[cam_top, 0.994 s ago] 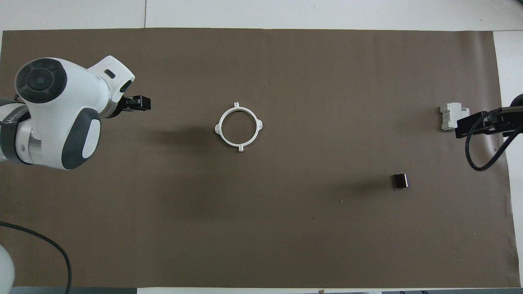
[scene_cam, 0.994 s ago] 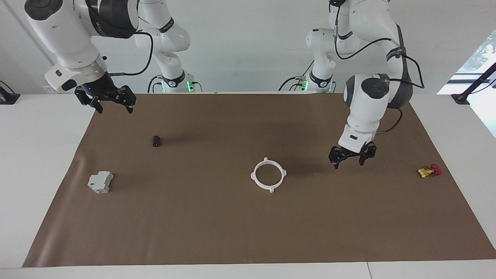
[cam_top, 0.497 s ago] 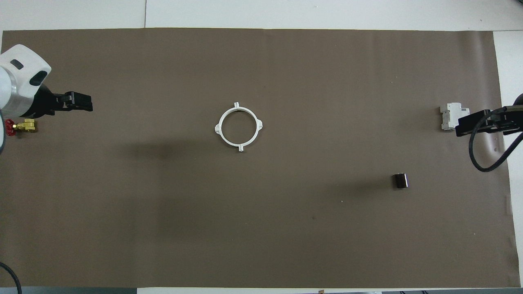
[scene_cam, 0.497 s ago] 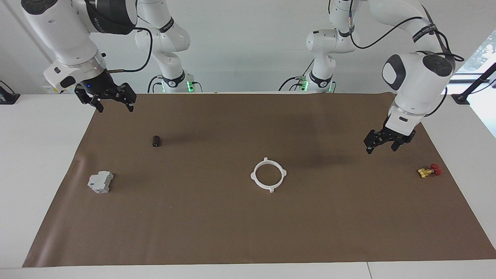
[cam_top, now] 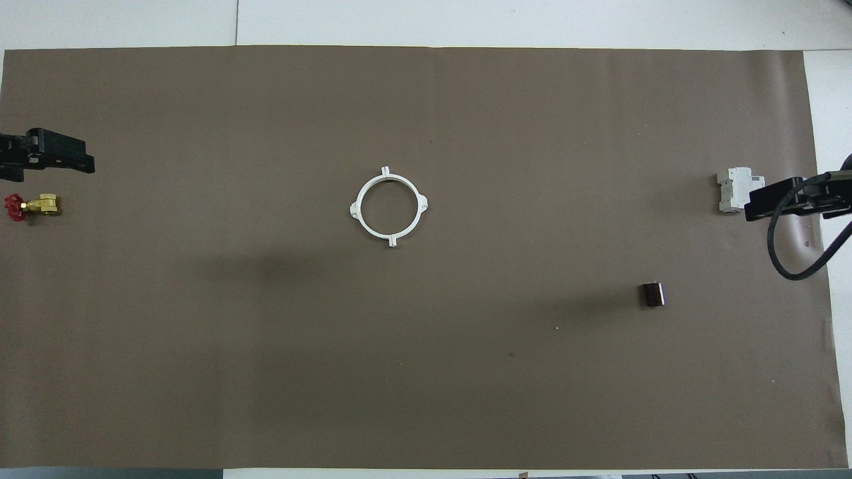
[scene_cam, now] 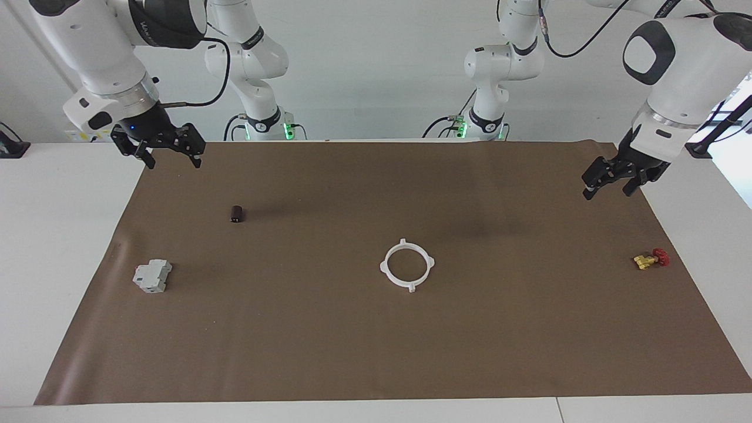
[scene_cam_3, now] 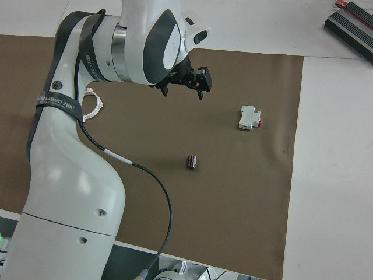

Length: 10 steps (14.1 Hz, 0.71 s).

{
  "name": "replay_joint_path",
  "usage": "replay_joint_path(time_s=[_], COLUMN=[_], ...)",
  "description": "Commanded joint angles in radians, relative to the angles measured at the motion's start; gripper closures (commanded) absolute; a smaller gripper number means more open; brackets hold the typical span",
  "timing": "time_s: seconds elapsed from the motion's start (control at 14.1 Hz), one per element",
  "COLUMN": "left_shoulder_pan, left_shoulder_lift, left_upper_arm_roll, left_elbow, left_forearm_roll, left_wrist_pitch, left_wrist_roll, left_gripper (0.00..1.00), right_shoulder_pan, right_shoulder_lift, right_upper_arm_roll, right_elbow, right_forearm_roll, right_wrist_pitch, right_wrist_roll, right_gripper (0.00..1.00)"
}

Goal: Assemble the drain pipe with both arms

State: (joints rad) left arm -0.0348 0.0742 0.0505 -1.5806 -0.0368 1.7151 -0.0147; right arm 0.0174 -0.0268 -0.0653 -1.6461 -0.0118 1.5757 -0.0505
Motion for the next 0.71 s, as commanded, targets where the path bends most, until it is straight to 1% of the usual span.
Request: replay_joint_path(time_s=[0.0, 0.07, 0.14, 0.28, 0.64], left_shoulder_pan=[0.019, 0.018, 0.016, 0.016, 0.015], left_shoulder_lift=[-0.060, -0.092, -0.106, -0.108, -0.106], left_upper_arm_roll=[-0.003, -0.004, -0.005, -0.005, -0.005], left_elbow=[-0.047, -0.079, -0.107, -0.113, -0.110], left_forearm_roll=[-0.022, -0.022, -0.017, -0.011, -0.008], left_wrist_pitch=[-0.037, -0.035, -0.026, -0.011, -0.023], left_wrist_roll=[0.030, 0.030, 0.030, 0.019, 0.019], left_gripper=[0.00, 0.00, 0.00, 0.00, 0.00], right_shoulder_pan=[-0.008, -0.008, -0.008, -0.008, -0.007], right_shoulder_lift=[-0.001, -0.002, -0.002, -0.001, -0.002], right_upper_arm_roll=[0.004, 0.004, 0.004, 0.004, 0.005], right_elbow=[0.009, 0.009, 0.009, 0.009, 0.009], right_forearm_roll=[0.019, 0.019, 0.019, 0.019, 0.019], right_wrist_pitch=[-0.011, -0.011, -0.013, -0.011, -0.006], right_wrist_roll=[-0.017, -0.017, -0.019, -0.019, -0.019], right_gripper=[0.00, 0.00, 0.00, 0.00, 0.00])
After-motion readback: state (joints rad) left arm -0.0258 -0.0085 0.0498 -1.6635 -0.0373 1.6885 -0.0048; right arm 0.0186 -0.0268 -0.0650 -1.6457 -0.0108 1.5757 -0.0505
